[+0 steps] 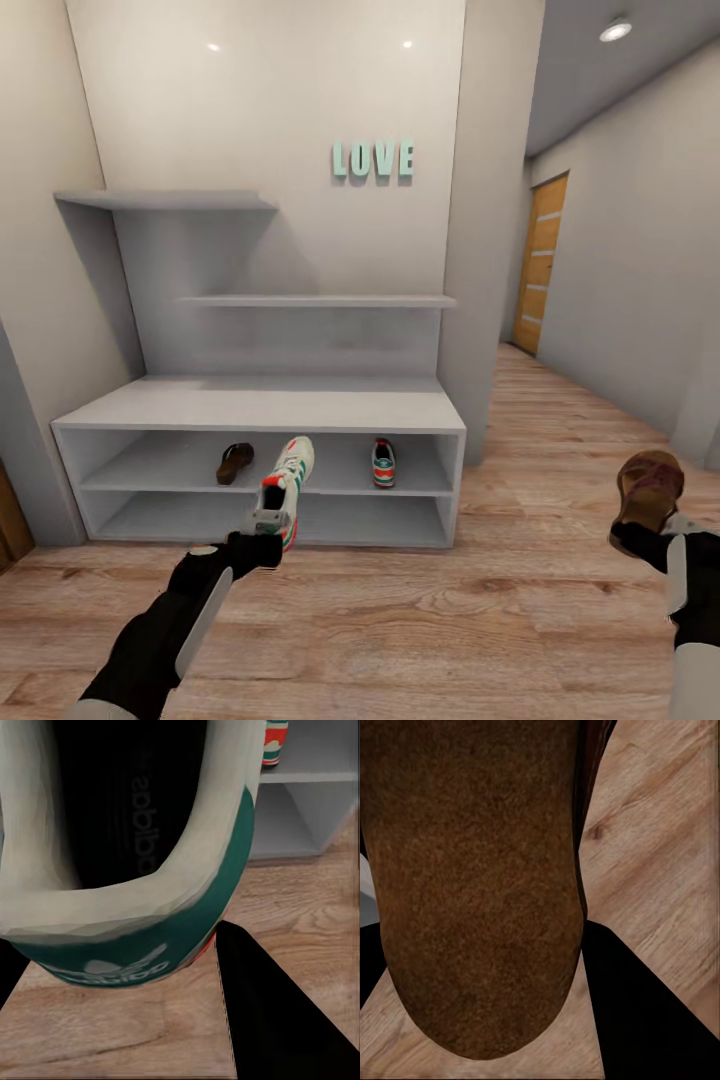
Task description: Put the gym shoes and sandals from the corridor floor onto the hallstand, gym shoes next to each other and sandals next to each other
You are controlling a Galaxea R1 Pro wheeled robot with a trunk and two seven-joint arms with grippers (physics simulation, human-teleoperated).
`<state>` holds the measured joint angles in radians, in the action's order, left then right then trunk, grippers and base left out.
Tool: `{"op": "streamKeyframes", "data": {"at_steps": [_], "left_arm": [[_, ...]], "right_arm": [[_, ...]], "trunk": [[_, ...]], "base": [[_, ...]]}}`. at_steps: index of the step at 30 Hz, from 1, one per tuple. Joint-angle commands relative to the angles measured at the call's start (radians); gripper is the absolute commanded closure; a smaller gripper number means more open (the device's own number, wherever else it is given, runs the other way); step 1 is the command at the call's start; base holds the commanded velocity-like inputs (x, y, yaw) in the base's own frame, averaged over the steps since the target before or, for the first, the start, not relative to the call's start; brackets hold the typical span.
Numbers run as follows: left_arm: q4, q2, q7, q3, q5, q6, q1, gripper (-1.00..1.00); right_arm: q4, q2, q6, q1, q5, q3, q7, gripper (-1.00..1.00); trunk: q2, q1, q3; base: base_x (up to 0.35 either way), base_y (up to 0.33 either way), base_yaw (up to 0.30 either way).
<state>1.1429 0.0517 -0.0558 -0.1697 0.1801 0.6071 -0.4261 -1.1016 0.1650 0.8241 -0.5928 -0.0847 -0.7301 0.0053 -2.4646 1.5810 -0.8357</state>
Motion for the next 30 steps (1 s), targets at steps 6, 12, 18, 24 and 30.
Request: {"op": "streamKeyframes", "data": {"at_steps": [6,12,18,24,30], "left_arm": [[-0.004,-0.021,0.002,-0.003,0.004,0.139,-0.064,1.00],[-0.021,-0.040,0.004,-0.006,0.005,0.212,-0.116,1.00],[-0.034,-0.068,0.005,-0.013,0.002,0.222,-0.134,1.00],[-0.034,-0.072,0.004,-0.019,0.001,0.223,-0.137,1.00],[-0.034,-0.072,0.004,-0.025,0.002,0.222,-0.137,1.00]], "right_arm": [[-0.059,0.005,0.076,-0.001,-0.005,-0.003,0.001,1.00],[-0.071,0.010,0.090,-0.001,-0.005,-0.003,0.001,1.00],[-0.107,0.011,0.152,-0.001,-0.005,-0.003,0.001,1.00],[-0.129,0.009,0.168,-0.001,-0.007,-0.003,0.001,1.00],[-0.132,0.008,0.170,-0.001,-0.009,-0.003,0.001,1.00]], "trunk": [[0.000,0.000,-0.001],[0.000,0.000,-0.001],[0.000,0.000,-0.001],[0.000,0.000,-0.001],[-0.021,0.011,-0.011]], "base": [[0.000,0.000,0.000],[0.000,0.000,0.000],[0.000,0.000,0.000],[0.000,0.000,0.000],[0.000,0.000,0.000]]}}
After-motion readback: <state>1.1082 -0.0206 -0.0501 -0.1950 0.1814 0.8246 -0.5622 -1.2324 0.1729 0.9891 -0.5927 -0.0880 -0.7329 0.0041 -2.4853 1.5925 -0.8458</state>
